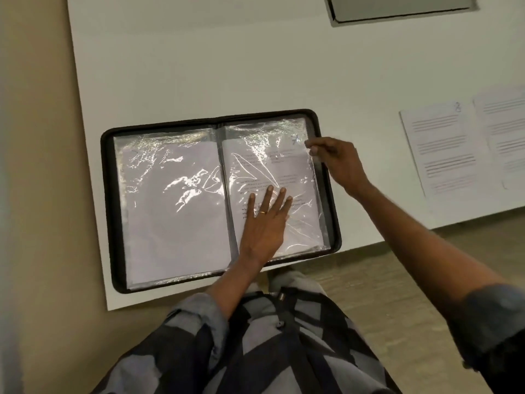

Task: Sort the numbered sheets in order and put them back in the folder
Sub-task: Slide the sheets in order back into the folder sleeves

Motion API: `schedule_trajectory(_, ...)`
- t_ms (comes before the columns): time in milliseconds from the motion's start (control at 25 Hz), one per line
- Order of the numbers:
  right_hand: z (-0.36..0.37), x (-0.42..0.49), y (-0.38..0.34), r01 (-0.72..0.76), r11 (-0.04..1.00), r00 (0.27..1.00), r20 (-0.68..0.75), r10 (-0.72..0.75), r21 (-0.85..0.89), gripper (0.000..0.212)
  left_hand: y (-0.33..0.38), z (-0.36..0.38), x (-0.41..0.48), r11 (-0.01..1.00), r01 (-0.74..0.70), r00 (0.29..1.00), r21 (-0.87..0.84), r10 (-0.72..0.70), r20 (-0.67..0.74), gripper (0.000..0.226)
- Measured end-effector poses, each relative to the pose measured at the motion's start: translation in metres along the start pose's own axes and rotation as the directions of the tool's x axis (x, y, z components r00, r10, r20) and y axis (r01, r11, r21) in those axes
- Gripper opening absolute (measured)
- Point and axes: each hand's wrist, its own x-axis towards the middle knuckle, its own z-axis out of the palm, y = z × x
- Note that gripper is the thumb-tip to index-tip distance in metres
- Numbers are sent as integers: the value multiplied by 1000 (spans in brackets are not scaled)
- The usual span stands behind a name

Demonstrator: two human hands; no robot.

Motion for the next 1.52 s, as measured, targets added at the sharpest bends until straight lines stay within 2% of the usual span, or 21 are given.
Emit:
schedule_trajectory(120, 0, -75, 27, -125, 990, 987, -92, 130, 57, 22, -5, -4, -1, 995, 5, 994, -104, -17, -111, 43)
schedule_trajectory(200, 9, -109, 34, -164, 983, 981, -87, 172, 88, 23, -4, -9, -3, 949, 37, 979, -314, -98, -181, 32)
schedule_trajectory(280, 20, -127, 35, -185, 965, 977, -70, 201, 188, 26, -3, -17, -6, 834, 66, 956, -548, -210, -204, 29)
schedule_trajectory(400, 36, -135, 23, -241, 829, 963, 18, 269, 504, 33, -5, -39, -13, 662, 127, 919, -739, -359, -164, 31)
schedule_trajectory(440, 40, -133, 17, -242, 801, 965, 51, 256, 548, 37, -6, -51, -17, 589, 135, 908, -797, -396, -138, 34)
schedule_trajectory(520, 53, -130, 0, -233, 823, 973, 126, 195, 518, 42, -8, -76, -27, 429, 151, 896, -891, -440, -61, 39)
schedule_trajectory(600, 76, -131, -25, -177, 897, 976, 193, 105, 405, 44, -11, -100, -40, 295, 160, 889, -942, -457, 8, 31)
schedule_trajectory(720, 118, -137, -59, 10, 973, 957, 280, -75, 229, 52, -19, -140, -66, 164, 201, 834, -966, -546, 81, 21)
schedule_trajectory(840, 154, -139, -80, 164, 982, 907, 376, -189, 99, 60, -43, -175, -92, 4, 201, 776, -980, -611, 157, 22)
schedule_trajectory(880, 165, -140, -84, 215, 975, 882, 417, -218, 56, 64, -59, -178, -101, -19, 209, 774, -978, -608, 177, 26)
schedule_trajectory(920, 176, -139, -84, 271, 962, 856, 455, -246, 10, 68, -72, -185, -109, -21, 224, 780, -974, -595, 193, 34)
schedule_trajectory(960, 186, -139, -82, 339, 940, 826, 491, -278, -38, 71, -87, -187, -117, 33, 257, 784, -966, -591, 189, 44)
schedule_trajectory(1040, 205, -135, -74, 509, 850, 748, 558, -359, -134, 74, -115, -185, -135, 195, 341, 784, -919, -599, 164, 69)
schedule_trajectory(1120, 221, -128, -64, 641, 728, 684, 611, -399, -243, 76, -133, -176, -149, 361, 394, 773, -845, -628, 93, 82)
schedule_trajectory(1200, 235, -123, -58, 700, 629, 654, 658, -374, -338, 77, -144, -158, -161, 544, 404, 770, -735, -636, -47, 78)
schedule_trajectory(1280, 248, -122, -54, 732, 545, 638, 691, -339, -409, 77, -151, -135, -170, 674, 418, 776, -609, -613, -145, 67)
schedule_trajectory(1400, 260, -121, -44, 774, 439, 608, 728, -317, -456, 76, -161, -98, -178, 728, 472, 792, -497, -597, -124, 53)
schedule_trajectory(1520, 264, -120, -37, 785, 379, 605, 737, -300, -490, 76, -168, -72, -181, 792, 551, 813, -264, -581, -47, 54)
